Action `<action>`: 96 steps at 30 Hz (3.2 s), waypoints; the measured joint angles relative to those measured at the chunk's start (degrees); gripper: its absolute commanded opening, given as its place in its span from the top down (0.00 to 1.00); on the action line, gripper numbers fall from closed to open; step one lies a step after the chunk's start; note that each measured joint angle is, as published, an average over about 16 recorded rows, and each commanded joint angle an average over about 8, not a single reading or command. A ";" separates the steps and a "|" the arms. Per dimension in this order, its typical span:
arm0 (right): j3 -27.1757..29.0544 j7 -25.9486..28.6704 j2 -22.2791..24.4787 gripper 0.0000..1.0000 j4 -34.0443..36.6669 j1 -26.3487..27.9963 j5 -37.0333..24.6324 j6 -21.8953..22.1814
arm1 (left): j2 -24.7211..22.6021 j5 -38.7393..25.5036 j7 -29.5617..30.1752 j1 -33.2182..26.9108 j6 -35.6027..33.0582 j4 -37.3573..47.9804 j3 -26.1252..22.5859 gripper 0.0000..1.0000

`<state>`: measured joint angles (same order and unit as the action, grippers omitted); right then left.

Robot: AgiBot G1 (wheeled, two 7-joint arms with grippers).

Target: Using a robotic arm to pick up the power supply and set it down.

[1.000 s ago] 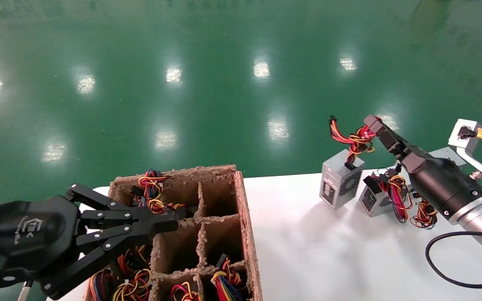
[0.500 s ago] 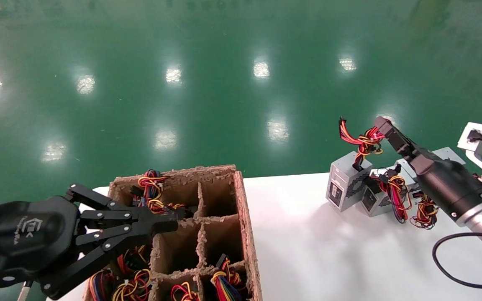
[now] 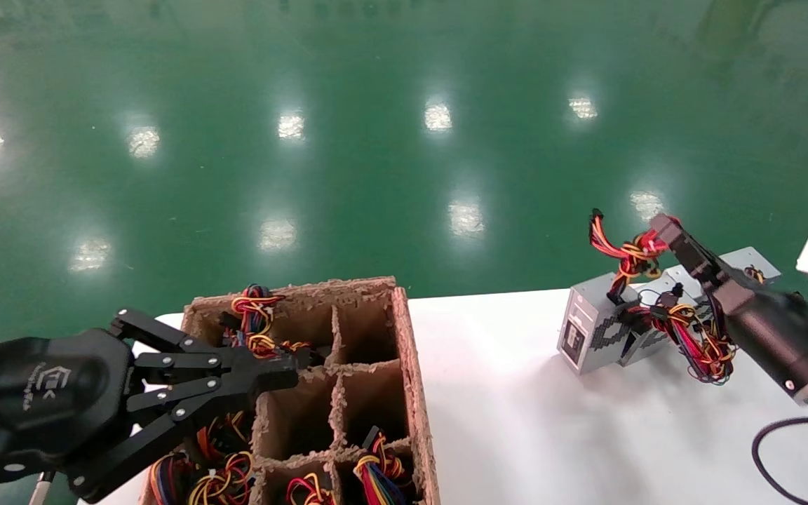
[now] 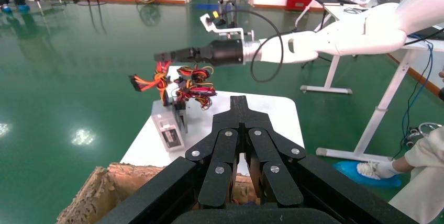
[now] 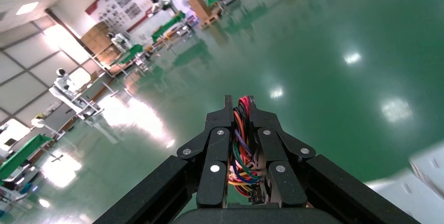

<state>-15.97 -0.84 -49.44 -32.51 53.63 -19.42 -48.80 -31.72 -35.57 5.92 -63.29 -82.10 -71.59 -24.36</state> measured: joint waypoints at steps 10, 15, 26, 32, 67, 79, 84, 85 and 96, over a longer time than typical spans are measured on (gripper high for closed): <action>0.96 -0.58 0.38 1.00 -0.97 -2.05 1.00 0.46 | 0.00 0.00 0.00 0.00 0.00 0.00 0.00 1.00; 1.20 -0.78 0.70 1.00 -1.06 -2.41 1.18 0.30 | 0.00 0.00 0.00 0.00 0.00 0.00 0.00 1.00; 1.28 -1.09 1.84 0.85 -0.83 -3.53 1.08 -0.94 | 0.00 0.00 0.00 0.00 0.00 0.00 0.00 1.00; 1.27 -0.98 2.72 0.10 -1.31 -4.43 0.99 -1.34 | 0.00 0.00 0.00 0.00 0.00 0.00 0.00 1.00; 6.75 -1.66 8.69 0.00 -23.37 -11.95 4.15 -1.80 | 0.00 0.00 0.00 0.00 0.00 0.00 -0.01 1.00; 5.58 0.95 9.83 0.00 -27.19 -8.15 -0.88 -8.71 | 0.00 0.00 0.00 0.00 0.00 0.00 -0.01 0.41; 4.96 2.13 10.34 0.00 -28.73 -6.36 -3.28 -11.84 | 0.00 0.01 0.00 0.00 0.00 0.00 -0.01 0.00; 4.83 2.37 10.44 0.00 -29.04 -6.00 -3.76 -12.47 | 0.00 0.01 0.00 0.00 0.00 0.00 -0.01 0.00; 3.46 4.96 11.56 0.00 -32.41 -2.10 -9.00 -19.32 | 0.00 0.01 0.00 0.00 0.00 0.00 -0.01 0.00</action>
<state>-12.51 4.11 -37.88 -64.93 51.53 -28.42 -68.12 -31.72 -35.56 5.91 -63.29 -82.10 -71.59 -24.37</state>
